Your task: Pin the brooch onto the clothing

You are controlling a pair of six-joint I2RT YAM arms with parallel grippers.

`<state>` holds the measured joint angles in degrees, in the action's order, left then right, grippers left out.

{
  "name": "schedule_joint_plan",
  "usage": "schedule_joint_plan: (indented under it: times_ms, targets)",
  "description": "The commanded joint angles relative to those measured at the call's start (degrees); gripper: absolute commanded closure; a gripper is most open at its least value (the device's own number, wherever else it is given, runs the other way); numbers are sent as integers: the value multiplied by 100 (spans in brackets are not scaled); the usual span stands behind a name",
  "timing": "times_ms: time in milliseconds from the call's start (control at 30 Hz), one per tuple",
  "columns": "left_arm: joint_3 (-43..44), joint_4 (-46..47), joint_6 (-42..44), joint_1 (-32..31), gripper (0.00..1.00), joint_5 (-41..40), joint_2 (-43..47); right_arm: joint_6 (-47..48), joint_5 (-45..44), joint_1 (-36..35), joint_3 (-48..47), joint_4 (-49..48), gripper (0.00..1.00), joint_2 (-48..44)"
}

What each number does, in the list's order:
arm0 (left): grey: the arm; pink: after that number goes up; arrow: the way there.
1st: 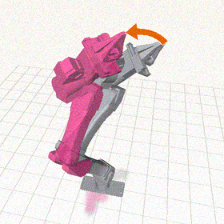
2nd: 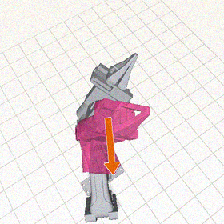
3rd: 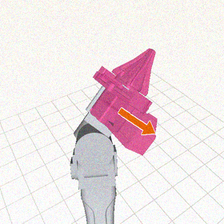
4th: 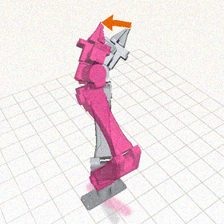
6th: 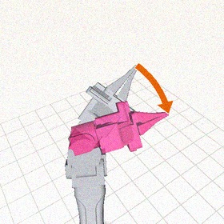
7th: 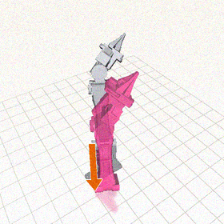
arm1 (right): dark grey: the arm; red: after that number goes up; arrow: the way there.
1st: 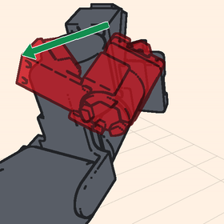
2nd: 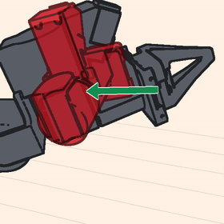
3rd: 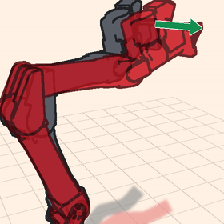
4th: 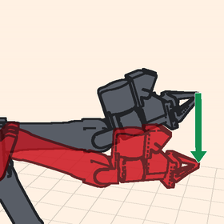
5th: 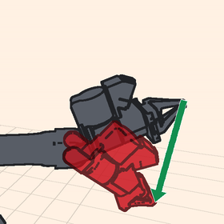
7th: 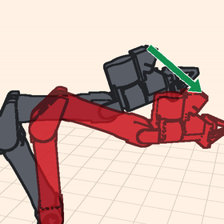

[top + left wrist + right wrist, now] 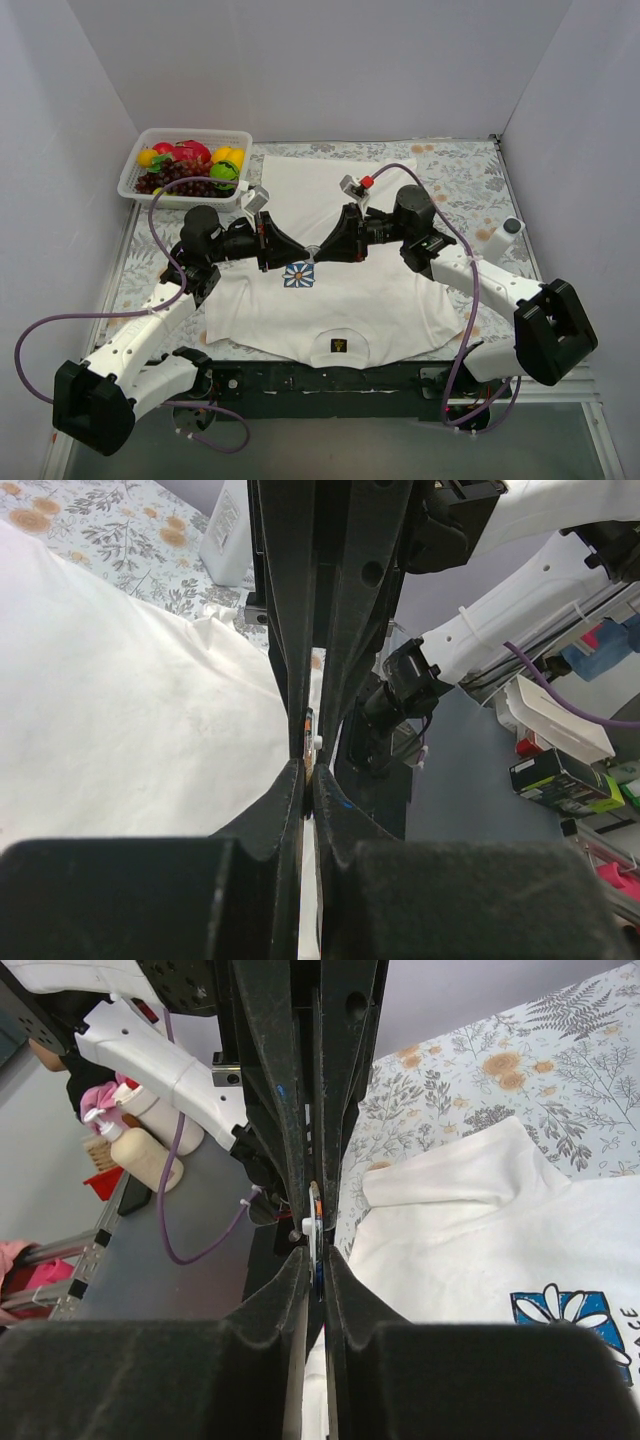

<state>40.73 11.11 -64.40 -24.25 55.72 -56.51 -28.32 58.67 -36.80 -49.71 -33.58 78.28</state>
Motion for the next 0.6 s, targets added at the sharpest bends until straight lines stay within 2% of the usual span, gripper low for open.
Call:
schedule_joint_plan:
  times_ms: [0,167,400,567]
  targets:
    - [-30,101,6,-97,100,106,131,-43,-242,-12,-179,-79,87,117]
    - [14,23,50,-317,100,-123,132,115,-812,-38,-565,1133,98,328]
    - [365,-592,419,-756,100,-571,-105,502,-1551,-100,-952,2416,99,381]
    - [497,-672,551,-906,100,-729,-115,678,-1720,-108,-1146,2857,99,460]
